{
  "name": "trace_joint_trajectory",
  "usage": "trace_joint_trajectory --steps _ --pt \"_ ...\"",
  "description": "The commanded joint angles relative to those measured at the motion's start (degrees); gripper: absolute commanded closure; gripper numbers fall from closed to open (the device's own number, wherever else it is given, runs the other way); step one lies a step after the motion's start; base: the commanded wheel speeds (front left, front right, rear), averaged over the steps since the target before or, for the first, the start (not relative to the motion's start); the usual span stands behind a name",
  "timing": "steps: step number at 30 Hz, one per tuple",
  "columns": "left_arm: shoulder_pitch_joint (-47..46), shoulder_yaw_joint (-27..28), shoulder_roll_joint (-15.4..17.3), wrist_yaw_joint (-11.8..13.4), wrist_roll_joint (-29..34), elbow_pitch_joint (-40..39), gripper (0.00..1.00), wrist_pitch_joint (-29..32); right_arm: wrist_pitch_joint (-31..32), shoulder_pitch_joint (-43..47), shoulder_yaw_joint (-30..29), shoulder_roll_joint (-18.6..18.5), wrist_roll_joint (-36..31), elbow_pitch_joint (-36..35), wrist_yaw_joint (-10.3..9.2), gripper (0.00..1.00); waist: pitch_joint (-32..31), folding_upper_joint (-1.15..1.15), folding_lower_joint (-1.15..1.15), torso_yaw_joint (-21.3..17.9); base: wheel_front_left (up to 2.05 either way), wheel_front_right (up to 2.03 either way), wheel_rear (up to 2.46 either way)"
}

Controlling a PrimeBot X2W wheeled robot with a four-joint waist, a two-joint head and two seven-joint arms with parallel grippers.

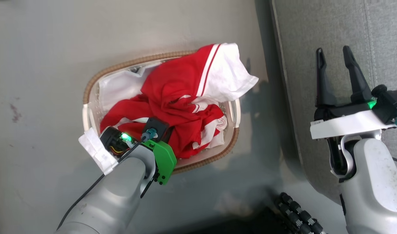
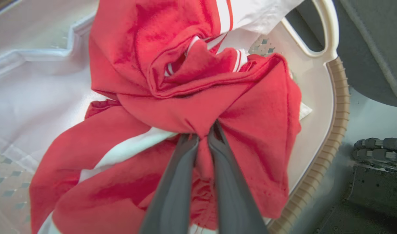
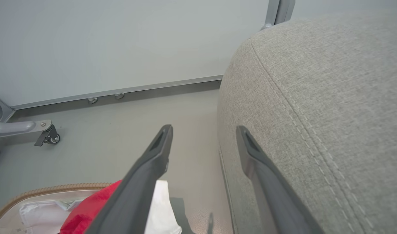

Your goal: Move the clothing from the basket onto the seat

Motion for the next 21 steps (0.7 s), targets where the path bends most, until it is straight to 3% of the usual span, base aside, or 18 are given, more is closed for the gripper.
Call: trace_joint_trajectory --steps 1,6,13,21 --pt "1.0 -0.1 0.3 -0.3 -0.1 -0.1 1.00 -0.6 -0.1 1.0 -0.3 -0.2 -0.8 0.3 -0.04 0.00 -4.3 0.00 0.00 2.2 0.00 0.00 0.00" --pt "2.1 0.7 1.1 -0.3 0.5 -2.4 1.00 -1.5 -0.1 3.1 -0.8 -0.2 -2.1 1.1 -0.04 0.00 -10.4 0.00 0.00 4.0 0.00 0.00 0.00" --pt "4.4 3.0 4.4 1.3 4.1 -12.6 1.00 -1.5 -0.1 6.8 -1.0 -0.2 -3.7 2.4 -0.04 0.00 -18.9 0.00 0.00 5.8 0.00 0.00 0.00" --pt "6.0 4.3 7.5 1.0 8.3 -21.4 1.00 -1.5 -0.1 11.2 -0.9 -0.2 -4.8 3.7 -0.04 0.00 -27.7 0.00 0.00 6.7 0.00 0.00 0.00"
